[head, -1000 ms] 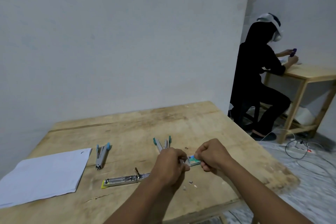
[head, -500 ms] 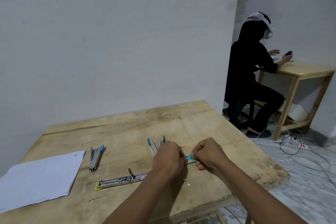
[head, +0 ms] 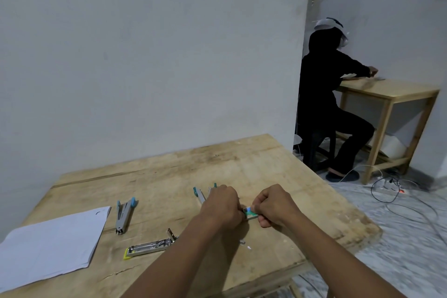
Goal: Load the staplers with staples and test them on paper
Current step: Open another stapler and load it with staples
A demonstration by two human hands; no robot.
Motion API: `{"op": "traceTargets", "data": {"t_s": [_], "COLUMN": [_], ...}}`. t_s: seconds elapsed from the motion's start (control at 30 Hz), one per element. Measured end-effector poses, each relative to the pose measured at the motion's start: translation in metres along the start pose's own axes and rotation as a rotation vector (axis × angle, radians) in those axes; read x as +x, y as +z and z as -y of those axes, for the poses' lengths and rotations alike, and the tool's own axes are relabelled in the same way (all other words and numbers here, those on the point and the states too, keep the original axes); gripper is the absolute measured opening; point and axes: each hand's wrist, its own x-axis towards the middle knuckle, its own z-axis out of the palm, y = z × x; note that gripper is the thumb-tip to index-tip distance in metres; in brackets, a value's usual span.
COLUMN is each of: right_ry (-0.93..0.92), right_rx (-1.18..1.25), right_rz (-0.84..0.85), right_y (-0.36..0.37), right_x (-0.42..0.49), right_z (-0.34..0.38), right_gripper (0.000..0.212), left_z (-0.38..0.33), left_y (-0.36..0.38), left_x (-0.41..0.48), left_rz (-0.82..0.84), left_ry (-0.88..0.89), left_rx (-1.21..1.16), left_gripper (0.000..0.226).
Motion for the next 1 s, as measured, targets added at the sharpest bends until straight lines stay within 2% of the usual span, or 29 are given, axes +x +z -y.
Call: {"op": "traceTargets", "data": {"t_s": [0.1,0.2,0.27,0.4,0.5,0.6,0.67,0.73,1.0], "right_ry": [0.003,-0.001,0.000,0.000,0.004,0.004,0.007,0.012,0.008], "right_rx": [0.007,0.004,0.016,0.013,0.010,0.011,0.024,0.029,0.023], "right_rz": [0.000,-0.001,-0.004,-0.008,-0.009,-0.014,-0.012,-0.013,-0.032], "right_y": [0.001,0.000,0.000,0.001,0.001,0.001,0.002,0.002,0.004], "right_x": [0.000,-0.001,-0.001,-0.001,0.000,-0.001,-0.001,-0.001,-0.003], "right_z": [0.000,-0.001,-0.001,-0.002,-0.002,-0.002,-0.001,-0.002,-0.001], "right_gripper": [0.011,0.010,0.009,0.014,0.014,0.011,0.011,0.010,0.010], "left_z": [0.000,0.001,0.001,-0.001,-0.005,-0.004,-0.004,-0.005,0.006], "left_y": [-0.002,-0.002,-0.003,-0.009,-0.021,-0.029,-0.034,-0.038,-0.028], "left_x": [-0.003,-0.006,-0.008,-0.014,-0.022,-0.025,-0.026,-0.027,-0.030], "left_rz": [0.016,-0.054,-0.108,-0.262,-0.345,-0.296,-0.209,-0.161,-0.044], "left_ry": [0.004,0.034,0.054,0.014,-0.086,-0.233,-0.338,-0.422,-0.435], "left_rx": [0.020,0.034,0.022,-0.180,-0.431,-0.922,-1.314,-1.533,-1.487], "left_gripper": [0.029,0.036,0.032,0.027,0.026,0.026,0.016,0.013,0.009]}}
